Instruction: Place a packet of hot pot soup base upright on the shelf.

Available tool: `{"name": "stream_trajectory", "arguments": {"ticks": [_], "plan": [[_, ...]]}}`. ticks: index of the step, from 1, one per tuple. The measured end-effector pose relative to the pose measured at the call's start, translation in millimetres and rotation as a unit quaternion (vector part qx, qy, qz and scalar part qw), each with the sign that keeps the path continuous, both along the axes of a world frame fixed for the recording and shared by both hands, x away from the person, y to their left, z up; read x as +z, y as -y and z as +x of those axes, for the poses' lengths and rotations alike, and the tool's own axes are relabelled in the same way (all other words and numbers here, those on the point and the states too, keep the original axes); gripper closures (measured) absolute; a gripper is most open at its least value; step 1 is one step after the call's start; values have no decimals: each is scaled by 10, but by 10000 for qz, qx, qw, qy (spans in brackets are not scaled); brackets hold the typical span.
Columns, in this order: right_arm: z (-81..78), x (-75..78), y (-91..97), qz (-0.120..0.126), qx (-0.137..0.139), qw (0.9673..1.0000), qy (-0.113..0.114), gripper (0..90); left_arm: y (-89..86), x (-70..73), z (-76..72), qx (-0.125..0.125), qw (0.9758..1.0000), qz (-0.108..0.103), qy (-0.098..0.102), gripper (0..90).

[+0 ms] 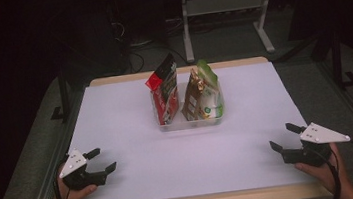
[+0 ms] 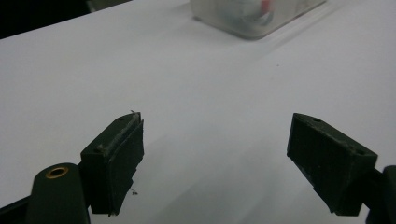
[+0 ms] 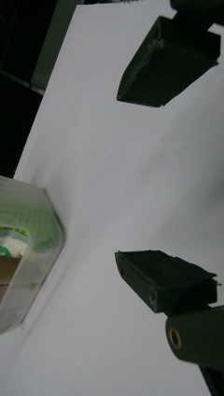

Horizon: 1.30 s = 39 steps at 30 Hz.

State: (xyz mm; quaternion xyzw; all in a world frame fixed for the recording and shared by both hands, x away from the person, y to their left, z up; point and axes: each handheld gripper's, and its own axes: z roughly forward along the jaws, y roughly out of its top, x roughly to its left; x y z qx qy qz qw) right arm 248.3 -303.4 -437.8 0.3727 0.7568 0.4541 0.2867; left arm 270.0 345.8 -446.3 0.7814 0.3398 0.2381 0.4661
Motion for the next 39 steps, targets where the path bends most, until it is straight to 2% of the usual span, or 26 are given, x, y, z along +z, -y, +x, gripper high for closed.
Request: {"name": "stream_trajectory", "arguments": {"ticks": [2,5,7,9,12,15,22,39], "plan": [[-12,-25,-5,54,-74,10000,30,181,-34,8,-22,38,9997,-220,11,186],[-37,-58,-41,-32,-202,9998,70,184,-49,9,-50,68,9998,-168,65,184],[-55,-67,-57,38,-199,9998,94,189,-58,20,-64,129,9997,-162,117,182],[-59,-67,-71,-67,-221,9997,113,188,-61,41,-74,172,9995,-214,168,182],[-69,-66,-82,-66,-239,9996,116,187,-55,58,-83,165,9994,-198,210,179],[-80,-67,-99,-121,-231,9996,132,186,-38,67,-76,128,9996,-138,203,176],[-75,-88,-133,-159,-174,9997,98,183,-20,74,-57,157,9996,-192,158,169],[-82,-84,-144,-120,-154,9997,118,183,-12,95,-36,187,9995,-188,160,169]]}}
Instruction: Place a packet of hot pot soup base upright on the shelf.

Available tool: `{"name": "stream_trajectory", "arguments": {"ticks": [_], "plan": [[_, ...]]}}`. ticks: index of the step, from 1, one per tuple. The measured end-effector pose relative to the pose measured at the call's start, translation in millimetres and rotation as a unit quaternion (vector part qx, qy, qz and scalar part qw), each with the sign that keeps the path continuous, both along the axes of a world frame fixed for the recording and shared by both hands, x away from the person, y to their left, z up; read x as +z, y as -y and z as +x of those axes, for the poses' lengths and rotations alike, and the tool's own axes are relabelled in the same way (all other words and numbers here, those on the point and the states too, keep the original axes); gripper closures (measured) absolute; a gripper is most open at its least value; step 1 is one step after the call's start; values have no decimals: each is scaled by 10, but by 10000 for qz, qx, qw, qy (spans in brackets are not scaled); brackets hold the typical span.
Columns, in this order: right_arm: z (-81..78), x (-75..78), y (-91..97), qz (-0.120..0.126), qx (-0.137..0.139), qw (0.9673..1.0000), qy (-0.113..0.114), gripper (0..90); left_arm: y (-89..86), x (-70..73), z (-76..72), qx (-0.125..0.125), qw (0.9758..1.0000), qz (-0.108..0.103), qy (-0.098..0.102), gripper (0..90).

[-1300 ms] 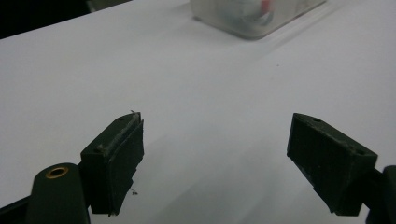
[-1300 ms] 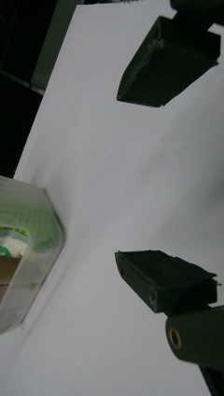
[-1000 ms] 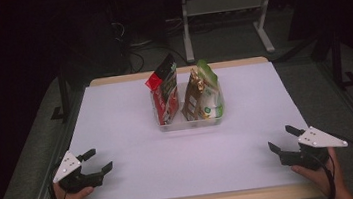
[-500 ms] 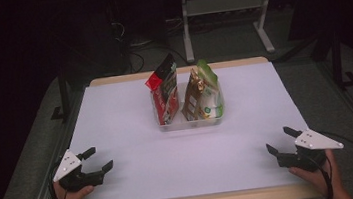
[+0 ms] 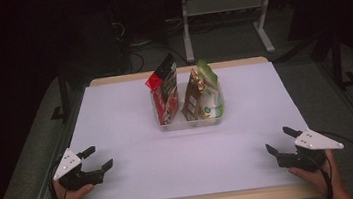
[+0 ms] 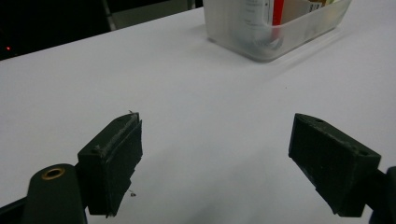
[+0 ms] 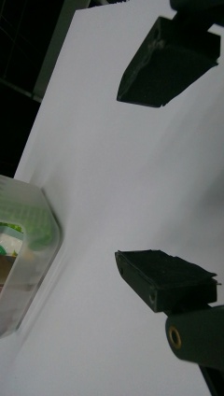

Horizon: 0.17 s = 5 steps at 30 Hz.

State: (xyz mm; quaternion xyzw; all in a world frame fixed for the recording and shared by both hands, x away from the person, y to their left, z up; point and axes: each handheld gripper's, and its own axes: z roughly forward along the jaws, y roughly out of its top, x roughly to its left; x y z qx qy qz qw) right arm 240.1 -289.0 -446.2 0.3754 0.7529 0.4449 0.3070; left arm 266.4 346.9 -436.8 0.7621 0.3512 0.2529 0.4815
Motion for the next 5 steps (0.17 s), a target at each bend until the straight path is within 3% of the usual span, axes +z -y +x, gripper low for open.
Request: {"name": "stream_trajectory", "arguments": {"ticks": [5], "plan": [[-11,1,5,20,-1,10000,-10,183,0,6,14,-16,10000,25,5,169]]}}
